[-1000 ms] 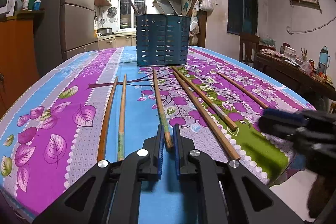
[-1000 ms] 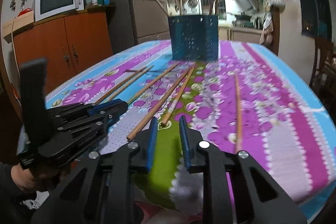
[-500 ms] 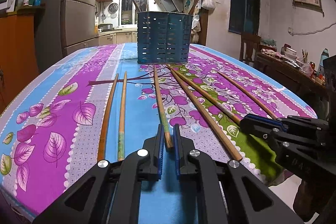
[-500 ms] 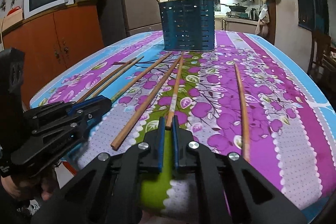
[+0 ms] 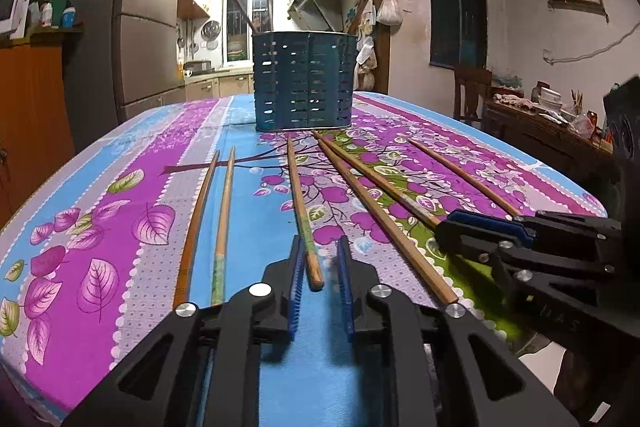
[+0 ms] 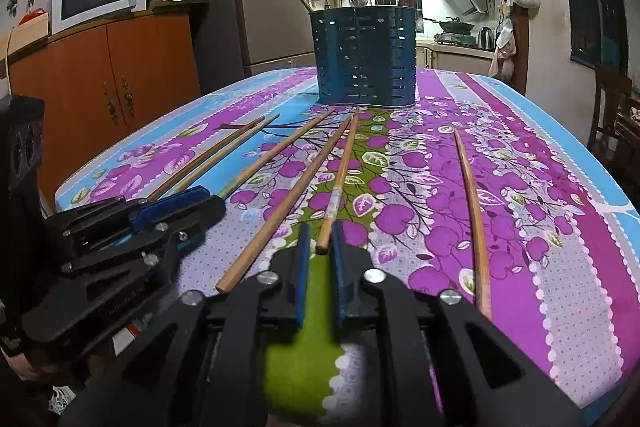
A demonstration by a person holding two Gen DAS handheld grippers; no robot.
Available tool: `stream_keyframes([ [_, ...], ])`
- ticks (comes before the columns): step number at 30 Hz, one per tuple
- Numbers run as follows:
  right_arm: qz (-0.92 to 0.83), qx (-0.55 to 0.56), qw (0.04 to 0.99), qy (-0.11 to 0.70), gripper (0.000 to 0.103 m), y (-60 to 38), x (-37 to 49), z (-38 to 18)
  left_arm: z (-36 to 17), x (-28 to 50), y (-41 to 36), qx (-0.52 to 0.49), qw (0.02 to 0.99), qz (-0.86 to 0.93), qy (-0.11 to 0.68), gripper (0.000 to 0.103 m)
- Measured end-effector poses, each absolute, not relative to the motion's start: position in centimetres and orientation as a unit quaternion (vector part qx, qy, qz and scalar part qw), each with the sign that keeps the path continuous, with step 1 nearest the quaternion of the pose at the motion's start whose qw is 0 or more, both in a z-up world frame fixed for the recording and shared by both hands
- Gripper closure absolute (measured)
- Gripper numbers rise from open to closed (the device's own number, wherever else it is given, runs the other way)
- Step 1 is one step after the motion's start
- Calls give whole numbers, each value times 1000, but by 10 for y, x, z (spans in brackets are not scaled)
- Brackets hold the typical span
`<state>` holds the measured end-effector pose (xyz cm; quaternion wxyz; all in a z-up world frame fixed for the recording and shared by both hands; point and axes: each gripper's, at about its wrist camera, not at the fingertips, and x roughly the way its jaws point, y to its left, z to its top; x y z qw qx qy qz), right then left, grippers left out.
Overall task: Organize utensils
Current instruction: 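Lower the right gripper onto a chopstick and close it while the left gripper grasps another, then lift the held chopsticks and carry them above the blue slotted holder with both grippers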
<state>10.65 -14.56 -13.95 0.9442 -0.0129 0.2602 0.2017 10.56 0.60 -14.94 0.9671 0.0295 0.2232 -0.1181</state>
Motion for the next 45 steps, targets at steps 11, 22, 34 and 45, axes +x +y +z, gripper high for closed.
stream_keyframes([
  [11,192,-22,949,248,84,-142,107,-141,-150,105,5,30,970,-116,213,82],
  [22,184,-17,953,242,97,-145,107,-142,-152,106,4,37,973,-105,203,82],
  [34,175,-23,966,190,98,-164,85,-97,-121,85,7,35,979,-109,170,94],
  [45,175,-53,978,103,98,-175,78,-22,-55,63,-2,57,988,-117,79,95],
])
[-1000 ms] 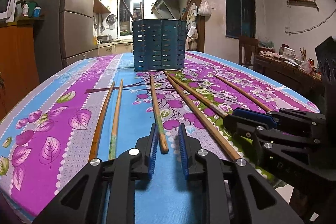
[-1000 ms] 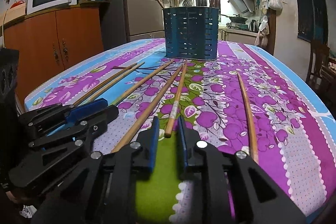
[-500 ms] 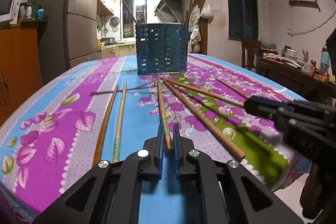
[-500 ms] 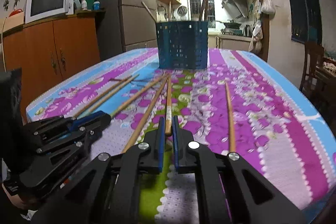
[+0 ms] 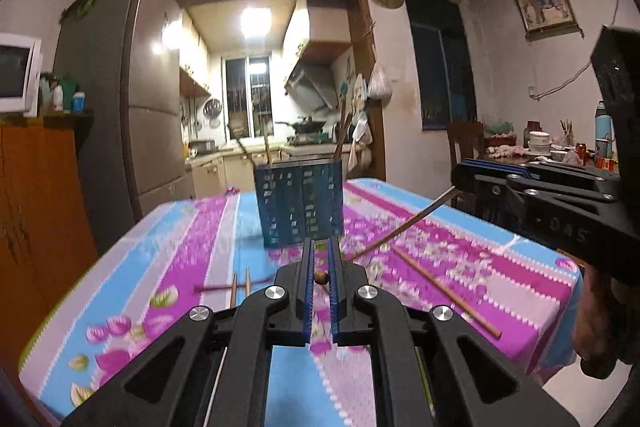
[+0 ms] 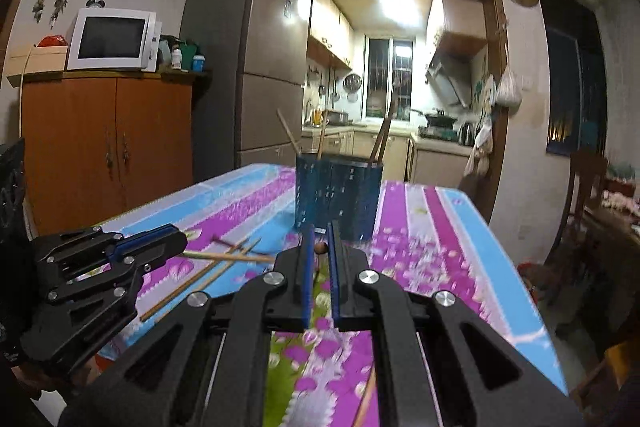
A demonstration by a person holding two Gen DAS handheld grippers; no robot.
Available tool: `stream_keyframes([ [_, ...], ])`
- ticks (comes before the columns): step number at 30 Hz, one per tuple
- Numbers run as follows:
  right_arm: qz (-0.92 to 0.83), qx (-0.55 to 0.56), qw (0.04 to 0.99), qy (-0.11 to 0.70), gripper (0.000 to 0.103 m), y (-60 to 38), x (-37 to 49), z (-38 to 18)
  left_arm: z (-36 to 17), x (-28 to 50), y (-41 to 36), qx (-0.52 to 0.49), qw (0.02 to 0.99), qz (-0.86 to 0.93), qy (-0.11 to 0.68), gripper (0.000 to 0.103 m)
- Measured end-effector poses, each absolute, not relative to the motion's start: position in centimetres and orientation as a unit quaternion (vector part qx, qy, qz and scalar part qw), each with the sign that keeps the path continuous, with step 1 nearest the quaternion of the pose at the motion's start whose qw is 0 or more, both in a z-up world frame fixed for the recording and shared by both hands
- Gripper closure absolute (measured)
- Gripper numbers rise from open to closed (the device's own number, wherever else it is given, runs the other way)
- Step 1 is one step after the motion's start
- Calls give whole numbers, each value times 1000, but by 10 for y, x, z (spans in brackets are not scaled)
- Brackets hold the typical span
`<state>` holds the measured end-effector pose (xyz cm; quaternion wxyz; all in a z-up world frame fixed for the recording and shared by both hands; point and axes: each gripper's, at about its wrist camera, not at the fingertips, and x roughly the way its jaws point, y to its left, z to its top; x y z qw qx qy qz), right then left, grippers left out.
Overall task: Organize utensils
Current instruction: 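Lift the held chopsticks and carry them above the blue slotted holder with both grippers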
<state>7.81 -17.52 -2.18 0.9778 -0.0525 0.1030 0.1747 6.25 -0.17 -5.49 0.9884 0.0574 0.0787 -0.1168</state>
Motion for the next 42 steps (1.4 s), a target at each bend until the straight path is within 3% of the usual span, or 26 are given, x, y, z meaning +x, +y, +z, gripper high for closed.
stream_keyframes([
  [13,189,-70,976,82,98,-179,104,19,2,82,-20,73,990,-122,12,96],
  [26,219,-70,966,115,98,-171,143,47,35,133,-19,68,985,-149,50,96],
  [42,227,-23,961,158,98,-191,205,130,139,199,-1,50,985,-155,51,96],
])
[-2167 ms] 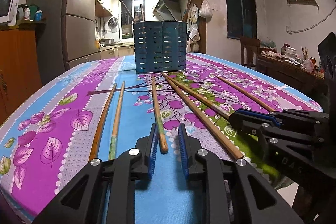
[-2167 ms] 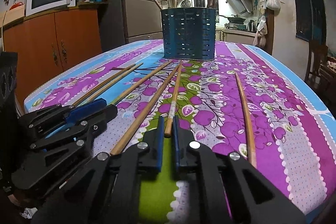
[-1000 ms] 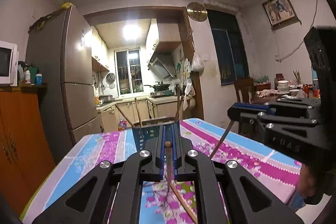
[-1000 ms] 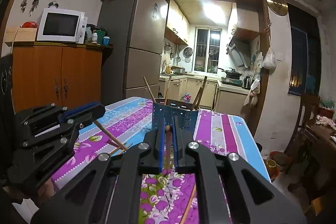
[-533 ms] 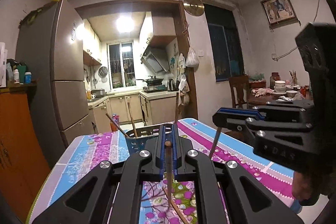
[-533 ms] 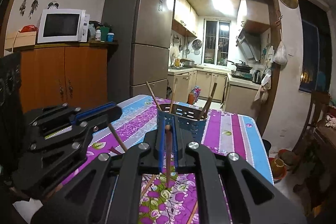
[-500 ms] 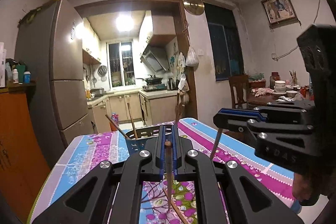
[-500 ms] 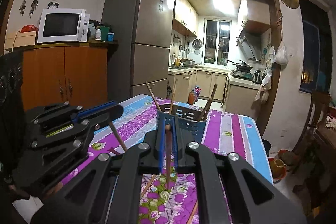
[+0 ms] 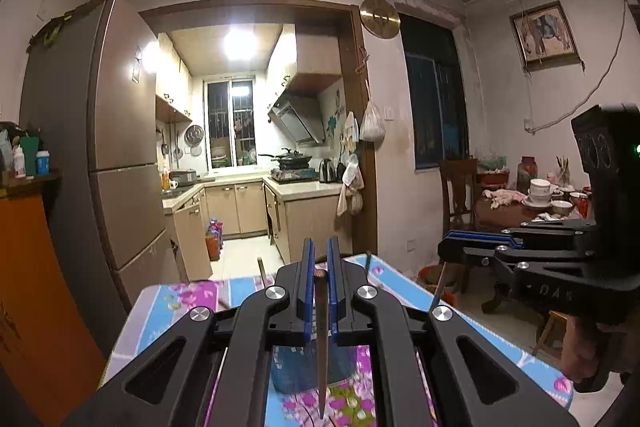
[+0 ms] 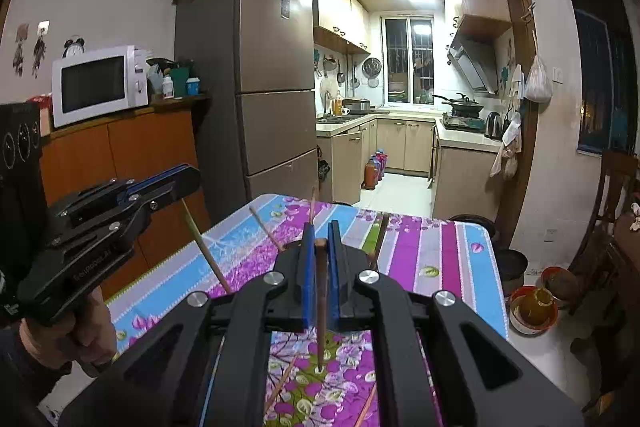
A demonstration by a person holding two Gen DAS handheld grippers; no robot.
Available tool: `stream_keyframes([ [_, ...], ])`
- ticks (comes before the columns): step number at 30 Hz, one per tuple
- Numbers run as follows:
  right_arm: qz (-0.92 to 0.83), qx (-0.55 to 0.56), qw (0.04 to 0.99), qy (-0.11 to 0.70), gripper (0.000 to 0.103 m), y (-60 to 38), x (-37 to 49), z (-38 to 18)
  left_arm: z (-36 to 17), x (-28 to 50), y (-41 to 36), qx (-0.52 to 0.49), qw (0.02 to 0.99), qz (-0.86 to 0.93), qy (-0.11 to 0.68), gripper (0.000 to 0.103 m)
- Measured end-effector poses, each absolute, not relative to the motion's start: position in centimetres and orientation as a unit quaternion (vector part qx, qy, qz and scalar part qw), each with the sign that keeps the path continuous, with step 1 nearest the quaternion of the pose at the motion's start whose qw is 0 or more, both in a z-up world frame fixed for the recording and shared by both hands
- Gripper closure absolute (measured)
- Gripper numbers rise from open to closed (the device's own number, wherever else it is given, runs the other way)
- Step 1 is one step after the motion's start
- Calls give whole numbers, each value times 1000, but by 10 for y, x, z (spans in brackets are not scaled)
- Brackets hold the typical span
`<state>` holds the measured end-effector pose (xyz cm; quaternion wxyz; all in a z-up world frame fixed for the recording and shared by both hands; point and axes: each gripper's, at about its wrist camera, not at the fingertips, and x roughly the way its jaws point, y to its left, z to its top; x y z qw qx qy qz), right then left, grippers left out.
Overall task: Organize utensils
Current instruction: 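Lift the held chopsticks and carry them above the blue slotted holder with both grippers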
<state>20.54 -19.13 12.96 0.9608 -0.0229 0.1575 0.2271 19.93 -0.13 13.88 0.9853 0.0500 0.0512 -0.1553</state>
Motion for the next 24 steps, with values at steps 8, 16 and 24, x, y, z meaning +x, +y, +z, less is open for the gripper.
stream_keyframes([
  [8,230,-30,963,136,98,-180,226,198,194,227,-3,41,988,-145,28,96],
  [16,218,-27,967,130,98,-179,268,242,228,261,-2,34,989,-141,19,96],
  [24,207,-35,966,153,98,-171,308,227,222,301,0,24,989,-141,32,96],
])
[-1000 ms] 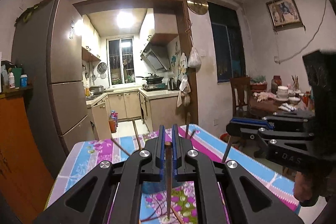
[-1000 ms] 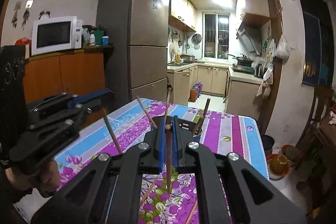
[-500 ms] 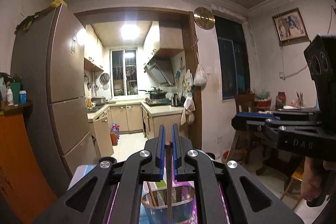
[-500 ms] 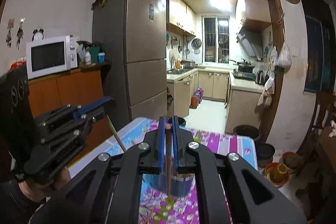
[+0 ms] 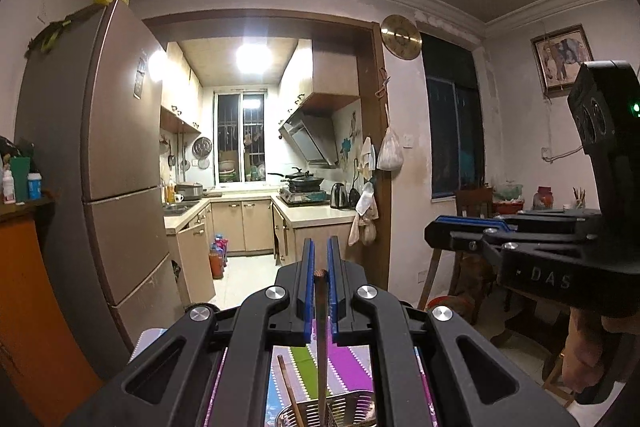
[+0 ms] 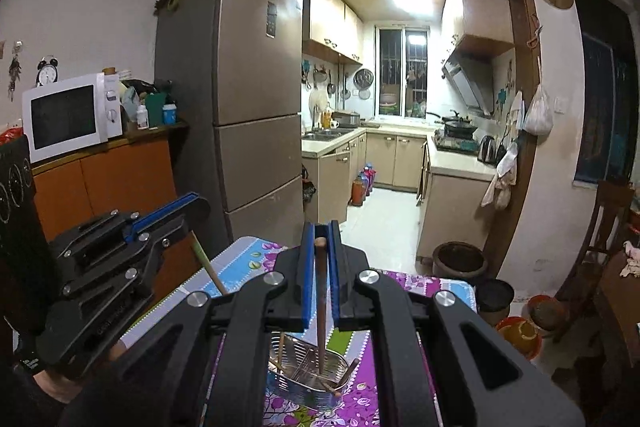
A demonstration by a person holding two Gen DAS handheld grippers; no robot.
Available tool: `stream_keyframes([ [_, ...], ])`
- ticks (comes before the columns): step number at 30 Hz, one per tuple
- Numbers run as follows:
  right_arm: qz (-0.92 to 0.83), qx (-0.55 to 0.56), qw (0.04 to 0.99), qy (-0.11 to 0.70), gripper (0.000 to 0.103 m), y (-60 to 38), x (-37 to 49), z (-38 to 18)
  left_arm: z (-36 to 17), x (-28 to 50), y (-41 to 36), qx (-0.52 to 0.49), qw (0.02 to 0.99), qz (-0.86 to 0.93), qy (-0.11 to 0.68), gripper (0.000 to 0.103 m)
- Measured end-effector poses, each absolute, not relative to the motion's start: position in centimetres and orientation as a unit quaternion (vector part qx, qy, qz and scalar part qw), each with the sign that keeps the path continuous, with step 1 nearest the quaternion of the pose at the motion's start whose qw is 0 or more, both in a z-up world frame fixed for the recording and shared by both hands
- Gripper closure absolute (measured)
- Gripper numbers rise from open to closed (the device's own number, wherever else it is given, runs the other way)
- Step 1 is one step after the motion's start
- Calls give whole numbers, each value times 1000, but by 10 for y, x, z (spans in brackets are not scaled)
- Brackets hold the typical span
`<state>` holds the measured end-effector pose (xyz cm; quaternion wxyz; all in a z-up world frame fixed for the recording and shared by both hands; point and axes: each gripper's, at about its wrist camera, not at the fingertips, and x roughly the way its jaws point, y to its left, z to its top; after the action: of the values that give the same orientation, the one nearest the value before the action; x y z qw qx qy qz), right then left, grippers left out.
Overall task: Organize utensils
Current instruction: 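Lift the held chopsticks and carry them above the blue slotted holder with both grippers, then lower the chopsticks into the holder and open both grippers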
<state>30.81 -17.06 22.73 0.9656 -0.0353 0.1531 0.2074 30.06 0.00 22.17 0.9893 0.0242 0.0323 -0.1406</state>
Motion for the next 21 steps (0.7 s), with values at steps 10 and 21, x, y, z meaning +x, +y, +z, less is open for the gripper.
stream_keyframes([
  [10,216,-29,957,194,98,-166,350,190,187,355,-2,18,988,-139,70,96],
  [21,219,-18,944,246,98,-164,384,153,146,398,1,22,983,-134,125,96],
])
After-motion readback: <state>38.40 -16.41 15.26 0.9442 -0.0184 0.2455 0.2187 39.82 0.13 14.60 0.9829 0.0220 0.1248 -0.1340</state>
